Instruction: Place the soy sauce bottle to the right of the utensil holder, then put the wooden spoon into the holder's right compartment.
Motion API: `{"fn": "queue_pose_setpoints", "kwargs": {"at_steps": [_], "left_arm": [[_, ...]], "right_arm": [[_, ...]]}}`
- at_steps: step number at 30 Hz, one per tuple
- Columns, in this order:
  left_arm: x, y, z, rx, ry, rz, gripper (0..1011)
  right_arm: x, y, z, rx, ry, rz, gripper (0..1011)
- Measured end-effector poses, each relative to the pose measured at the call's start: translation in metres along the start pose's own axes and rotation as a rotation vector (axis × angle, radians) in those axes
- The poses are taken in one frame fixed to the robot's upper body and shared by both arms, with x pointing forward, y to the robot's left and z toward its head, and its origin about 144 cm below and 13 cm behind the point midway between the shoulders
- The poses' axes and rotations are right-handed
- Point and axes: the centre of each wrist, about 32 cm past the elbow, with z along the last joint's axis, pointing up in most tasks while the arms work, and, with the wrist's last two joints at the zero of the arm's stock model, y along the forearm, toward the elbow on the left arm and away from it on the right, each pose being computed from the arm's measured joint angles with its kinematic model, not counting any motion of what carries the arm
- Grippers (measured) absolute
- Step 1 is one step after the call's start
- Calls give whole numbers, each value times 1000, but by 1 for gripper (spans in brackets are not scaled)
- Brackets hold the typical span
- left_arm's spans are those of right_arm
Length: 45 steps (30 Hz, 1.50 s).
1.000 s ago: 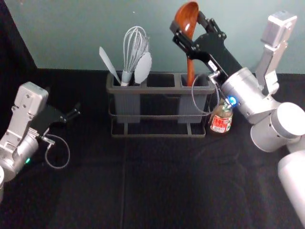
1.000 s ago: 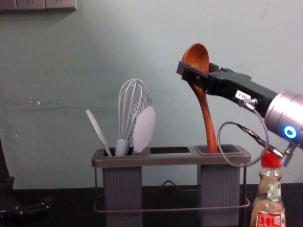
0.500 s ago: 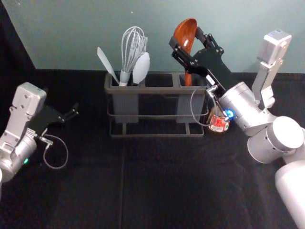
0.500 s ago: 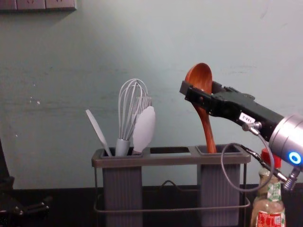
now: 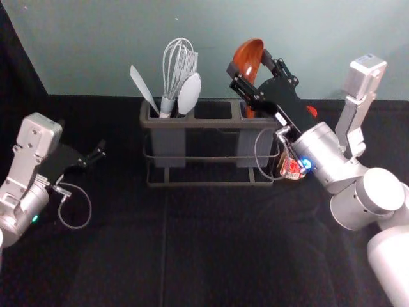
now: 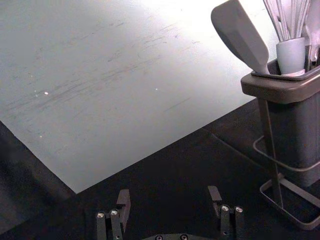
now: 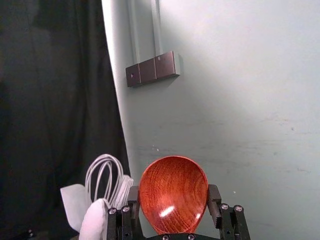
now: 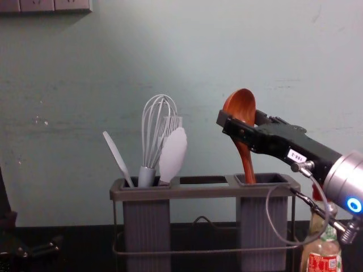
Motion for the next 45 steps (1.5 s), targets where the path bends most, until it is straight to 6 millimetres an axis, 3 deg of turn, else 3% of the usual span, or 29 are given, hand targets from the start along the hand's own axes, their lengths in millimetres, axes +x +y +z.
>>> {"fn": "queue_pose_setpoints", "kwargs": {"at_steps": [12, 19, 23, 36, 45], "left_arm": [[0, 0, 0, 0, 0, 0, 1011], [0, 0, 0, 0, 0, 0, 1011], [0, 0, 0, 0, 0, 0, 1011], [0, 0, 0, 0, 0, 0, 1011], [0, 0, 0, 0, 0, 0, 1011]], "right_arm": [[-3, -6, -3, -3, 7, -12, 835], [-5, -5, 3, 18, 6, -10, 1002], [-5, -4, 7, 30, 3, -12, 1004], [0, -12, 46, 120, -70, -43, 1004], [21, -36, 83, 106, -221, -136, 1004]]}}
